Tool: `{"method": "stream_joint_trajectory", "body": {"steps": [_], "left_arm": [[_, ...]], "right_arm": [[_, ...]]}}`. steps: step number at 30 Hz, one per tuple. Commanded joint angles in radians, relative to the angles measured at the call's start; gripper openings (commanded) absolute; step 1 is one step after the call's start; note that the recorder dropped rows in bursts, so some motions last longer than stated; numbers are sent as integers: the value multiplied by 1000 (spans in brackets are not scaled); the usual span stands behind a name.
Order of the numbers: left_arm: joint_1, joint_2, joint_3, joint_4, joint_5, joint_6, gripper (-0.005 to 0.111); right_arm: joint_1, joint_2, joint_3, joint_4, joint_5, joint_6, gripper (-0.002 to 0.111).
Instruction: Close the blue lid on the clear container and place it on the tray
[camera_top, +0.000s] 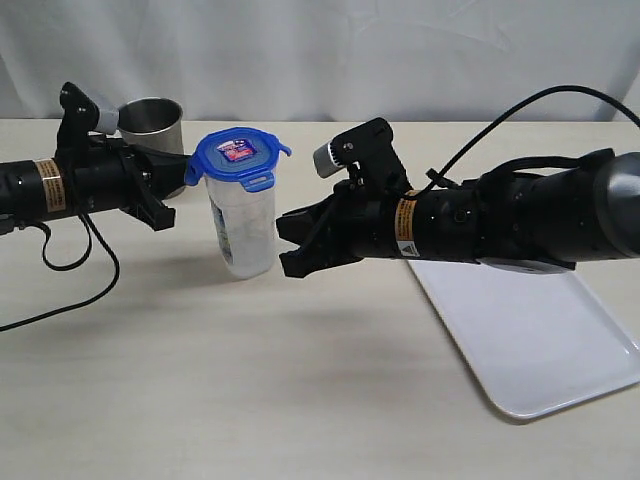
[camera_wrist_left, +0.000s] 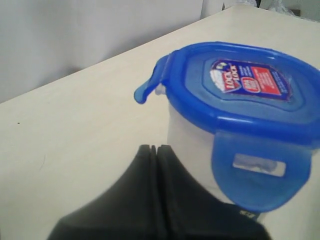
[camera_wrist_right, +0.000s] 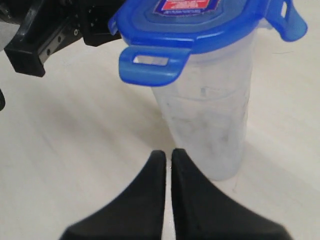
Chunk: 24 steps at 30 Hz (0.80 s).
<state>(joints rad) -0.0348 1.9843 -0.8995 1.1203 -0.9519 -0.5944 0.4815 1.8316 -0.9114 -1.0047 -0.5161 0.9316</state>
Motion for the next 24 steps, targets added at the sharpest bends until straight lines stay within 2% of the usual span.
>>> {"method": "stream_joint_trajectory", "body": {"steps": [1, 8, 13, 24], "left_arm": [[7, -20, -4, 1, 10, 2, 0], [59, -47, 0, 16, 2, -19, 0], [57, -47, 1, 67, -54, -42, 0], [57, -47, 1, 164, -85, -106, 0]], "right_arm": [[4, 1, -7, 5, 9, -2, 5], [4, 1, -7, 5, 16, -2, 5], [4, 1, -7, 5, 14, -2, 5], [4, 1, -7, 2, 14, -4, 5]]}}
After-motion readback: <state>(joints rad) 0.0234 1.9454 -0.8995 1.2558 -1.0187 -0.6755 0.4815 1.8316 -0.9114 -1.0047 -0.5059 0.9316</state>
